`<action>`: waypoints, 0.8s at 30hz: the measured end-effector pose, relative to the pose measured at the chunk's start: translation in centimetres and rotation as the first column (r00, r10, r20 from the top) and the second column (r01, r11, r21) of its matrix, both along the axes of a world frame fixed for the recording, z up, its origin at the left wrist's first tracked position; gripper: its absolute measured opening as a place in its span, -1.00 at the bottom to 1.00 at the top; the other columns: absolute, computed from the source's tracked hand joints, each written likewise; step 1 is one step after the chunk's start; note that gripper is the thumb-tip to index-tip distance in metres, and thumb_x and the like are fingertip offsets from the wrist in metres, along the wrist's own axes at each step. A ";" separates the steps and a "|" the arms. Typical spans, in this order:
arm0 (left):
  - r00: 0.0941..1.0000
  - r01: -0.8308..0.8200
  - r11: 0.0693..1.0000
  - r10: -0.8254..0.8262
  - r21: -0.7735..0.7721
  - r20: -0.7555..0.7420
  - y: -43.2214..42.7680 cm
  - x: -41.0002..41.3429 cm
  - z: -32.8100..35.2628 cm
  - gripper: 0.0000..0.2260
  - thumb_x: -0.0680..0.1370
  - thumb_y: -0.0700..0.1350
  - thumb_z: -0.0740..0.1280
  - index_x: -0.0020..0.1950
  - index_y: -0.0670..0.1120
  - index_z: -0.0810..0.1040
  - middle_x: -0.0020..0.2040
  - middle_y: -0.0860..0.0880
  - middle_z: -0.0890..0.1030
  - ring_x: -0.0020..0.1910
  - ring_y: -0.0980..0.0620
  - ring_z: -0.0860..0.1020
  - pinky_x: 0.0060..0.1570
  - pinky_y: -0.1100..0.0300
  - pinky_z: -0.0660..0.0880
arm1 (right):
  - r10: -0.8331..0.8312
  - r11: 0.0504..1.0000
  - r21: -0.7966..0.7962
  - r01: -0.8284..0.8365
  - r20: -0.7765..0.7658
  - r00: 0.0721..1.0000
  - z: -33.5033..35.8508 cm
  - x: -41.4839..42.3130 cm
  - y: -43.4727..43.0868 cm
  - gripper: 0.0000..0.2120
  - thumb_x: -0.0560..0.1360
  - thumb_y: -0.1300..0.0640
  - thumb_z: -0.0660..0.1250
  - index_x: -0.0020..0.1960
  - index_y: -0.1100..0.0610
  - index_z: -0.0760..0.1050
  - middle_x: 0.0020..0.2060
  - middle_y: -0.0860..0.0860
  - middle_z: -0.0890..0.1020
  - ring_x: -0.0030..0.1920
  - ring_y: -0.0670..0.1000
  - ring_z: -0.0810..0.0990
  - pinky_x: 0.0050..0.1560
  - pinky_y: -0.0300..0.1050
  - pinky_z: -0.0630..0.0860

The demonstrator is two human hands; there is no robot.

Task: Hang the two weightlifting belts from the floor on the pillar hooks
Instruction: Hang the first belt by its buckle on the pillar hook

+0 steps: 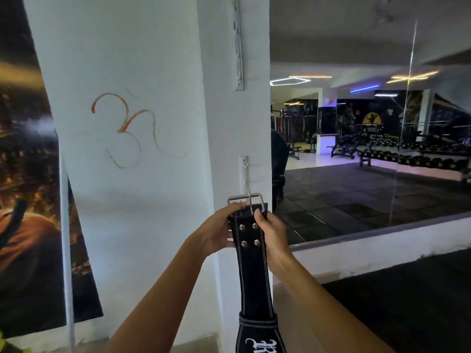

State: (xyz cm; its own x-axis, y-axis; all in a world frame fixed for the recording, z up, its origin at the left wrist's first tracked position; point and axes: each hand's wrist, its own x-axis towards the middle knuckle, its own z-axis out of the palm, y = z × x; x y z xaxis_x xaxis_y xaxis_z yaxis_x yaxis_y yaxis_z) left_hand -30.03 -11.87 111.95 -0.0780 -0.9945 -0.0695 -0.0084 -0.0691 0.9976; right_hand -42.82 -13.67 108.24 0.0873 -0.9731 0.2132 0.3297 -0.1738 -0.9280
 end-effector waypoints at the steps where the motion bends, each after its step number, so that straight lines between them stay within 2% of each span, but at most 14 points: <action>1: 1.000 0.026 0.999 -0.026 -0.029 0.009 0.0 0.1 -0.1 -0.67 0.47 0.14 0.32 0.09 -0.05 0.64 0.00 -0.12 0.61 -0.04 -0.10 0.58 0.00 -0.04 0.56 | -0.017 1.000 0.011 0.017 0.001 1.000 0.0 0.1 -0.1 -0.86 0.52 0.06 0.28 -0.06 0.06 0.61 -0.07 0.15 0.67 0.04 0.19 0.63 0.02 0.06 0.57; 2: 1.000 0.019 0.998 -0.017 -0.066 0.026 0.0 0.1 -0.2 -0.68 0.50 0.13 0.29 0.07 -0.05 0.65 -0.03 -0.11 0.63 -0.06 -0.09 0.59 -0.02 -0.03 0.56 | -0.023 1.000 0.018 0.023 -0.003 1.000 0.0 0.1 -0.1 -0.85 0.52 0.06 0.29 -0.08 0.06 0.61 -0.07 0.15 0.67 0.04 0.20 0.63 0.02 0.07 0.57; 4: 0.991 -0.116 0.976 0.125 -0.182 0.043 0.2 -0.7 -0.6 -0.62 0.55 0.16 0.21 0.01 -0.10 0.67 -0.13 -0.10 0.68 -0.16 -0.05 0.64 -0.12 0.07 0.60 | 0.002 0.999 0.043 -0.002 0.001 1.000 0.3 0.2 0.0 -0.79 0.52 0.02 0.28 -0.05 0.12 0.61 -0.06 0.20 0.66 0.00 0.20 0.64 -0.03 0.05 0.56; 6: 0.936 -0.345 0.890 0.351 -0.299 -0.035 0.4 -2.3 -0.9 -0.56 0.59 0.14 0.14 -0.18 -0.11 0.67 -0.33 -0.03 0.68 -0.36 0.06 0.64 -0.30 0.23 0.54 | 0.051 0.996 0.079 -0.052 0.019 0.999 1.3 0.3 0.3 -0.68 0.52 -0.06 0.24 0.00 0.17 0.60 -0.07 0.20 0.66 -0.08 0.14 0.64 -0.15 -0.05 0.55; 8: 0.852 -0.519 0.782 0.504 -0.345 -0.139 0.4 -3.5 -1.1 -0.52 0.62 0.10 0.10 -0.34 -0.09 0.60 -0.45 0.00 0.60 -0.47 0.09 0.56 -0.37 0.22 0.46 | 0.099 0.985 0.142 -0.101 0.024 0.995 2.5 0.5 0.7 -0.56 0.51 -0.17 0.18 0.04 0.18 0.59 -0.09 0.16 0.68 -0.16 0.08 0.65 -0.23 -0.12 0.56; 9: 0.830 -0.554 0.751 0.532 -0.359 -0.167 0.3 -3.9 -1.2 -0.52 0.62 0.08 0.09 -0.37 -0.10 0.57 -0.46 0.00 0.58 -0.47 0.07 0.53 -0.36 0.20 0.44 | 0.098 0.978 0.184 -0.101 0.022 0.995 3.2 0.6 0.7 -0.50 0.49 -0.23 0.18 0.05 0.19 0.58 -0.08 0.15 0.68 -0.16 0.09 0.65 -0.21 -0.11 0.56; 11: 0.815 -0.573 0.724 0.551 -0.384 -0.177 0.4 -4.4 -1.4 -0.51 0.63 0.08 0.08 -0.32 -0.14 0.58 -0.42 -0.05 0.58 -0.45 0.04 0.52 -0.38 0.20 0.43 | 0.067 0.962 0.266 -0.060 -0.014 0.998 4.0 0.8 0.4 -0.44 0.41 -0.27 0.26 0.08 0.21 0.56 -0.04 0.18 0.66 -0.10 0.13 0.63 -0.09 -0.05 0.54; 15: 0.790 -0.602 0.687 0.588 -0.408 -0.176 0.3 -4.8 -2.1 -0.49 0.62 0.09 0.07 -0.14 -0.26 0.63 -0.33 -0.11 0.61 -0.42 0.04 0.52 -0.42 0.19 0.44 | 0.145 0.938 0.330 -0.108 -0.089 0.985 4.7 0.5 0.2 -0.53 0.30 -0.19 0.43 -0.02 0.17 0.61 -0.03 0.18 0.68 -0.03 0.17 0.64 0.17 0.08 0.51; 17: 0.763 -0.631 0.658 0.622 -0.410 -0.176 0.3 -4.5 -2.0 -0.50 0.62 0.08 0.08 -0.22 -0.24 0.60 -0.38 -0.10 0.57 -0.44 0.03 0.50 -0.45 0.21 0.43 | 0.228 0.939 0.290 -0.182 -0.132 0.965 4.5 0.1 0.1 -0.64 0.33 -0.12 0.43 -0.03 0.13 0.62 0.00 0.17 0.68 -0.01 0.15 0.64 0.20 0.11 0.51; 20: 0.720 -0.677 0.595 0.656 -0.432 -0.226 0.4 -3.8 -1.8 -0.53 0.62 0.04 0.12 -0.38 -0.16 0.52 -0.45 -0.06 0.51 -0.48 0.04 0.46 -0.53 0.35 0.39 | 0.297 0.949 0.193 -0.250 -0.282 0.912 3.8 -0.3 0.2 -0.53 0.37 0.01 0.40 0.25 0.09 0.44 0.11 0.11 0.61 0.07 0.08 0.57 0.15 0.07 0.51; 22: 0.714 -0.683 0.577 0.655 -0.447 -0.245 0.5 -3.7 -1.7 -0.54 0.63 0.02 0.12 -0.38 -0.15 0.52 -0.46 -0.06 0.52 -0.49 0.05 0.45 -0.53 0.39 0.37 | 0.232 0.972 0.049 -0.228 -0.310 0.922 3.6 -0.2 0.3 -0.40 0.41 0.01 0.39 0.39 0.00 0.25 0.24 -0.07 0.46 0.22 -0.03 0.44 0.30 0.08 0.40; 23: 0.713 -0.685 0.572 0.654 -0.451 -0.254 0.5 -3.8 -1.5 -0.54 0.63 0.02 0.12 -0.37 -0.17 0.52 -0.46 -0.07 0.52 -0.51 0.06 0.44 -0.53 0.38 0.37 | 0.145 0.980 -0.082 -0.180 -0.325 0.935 3.5 -0.1 0.3 -0.42 0.45 -0.01 0.36 0.40 -0.02 0.23 0.26 -0.15 0.40 0.26 -0.09 0.38 0.37 0.05 0.33; 24: 0.713 -0.686 0.568 0.650 -0.454 -0.264 0.5 -3.9 -1.2 -0.54 0.63 0.02 0.12 -0.36 -0.18 0.53 -0.45 -0.07 0.53 -0.53 0.08 0.44 -0.53 0.37 0.38 | 0.055 0.968 -0.213 -0.130 -0.325 0.944 3.3 0.1 0.2 -0.52 0.48 -0.03 0.32 0.36 0.02 0.32 0.25 -0.15 0.44 0.24 -0.11 0.41 0.39 0.01 0.32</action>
State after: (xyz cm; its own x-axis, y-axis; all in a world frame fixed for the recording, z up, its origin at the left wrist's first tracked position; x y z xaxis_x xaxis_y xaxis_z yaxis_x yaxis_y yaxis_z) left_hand -33.97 -11.37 110.77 0.6366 -0.6511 0.4132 -0.1034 0.4589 0.8824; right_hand -42.74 -13.51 111.58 0.2734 -0.8857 0.3752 0.0522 -0.3758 -0.9252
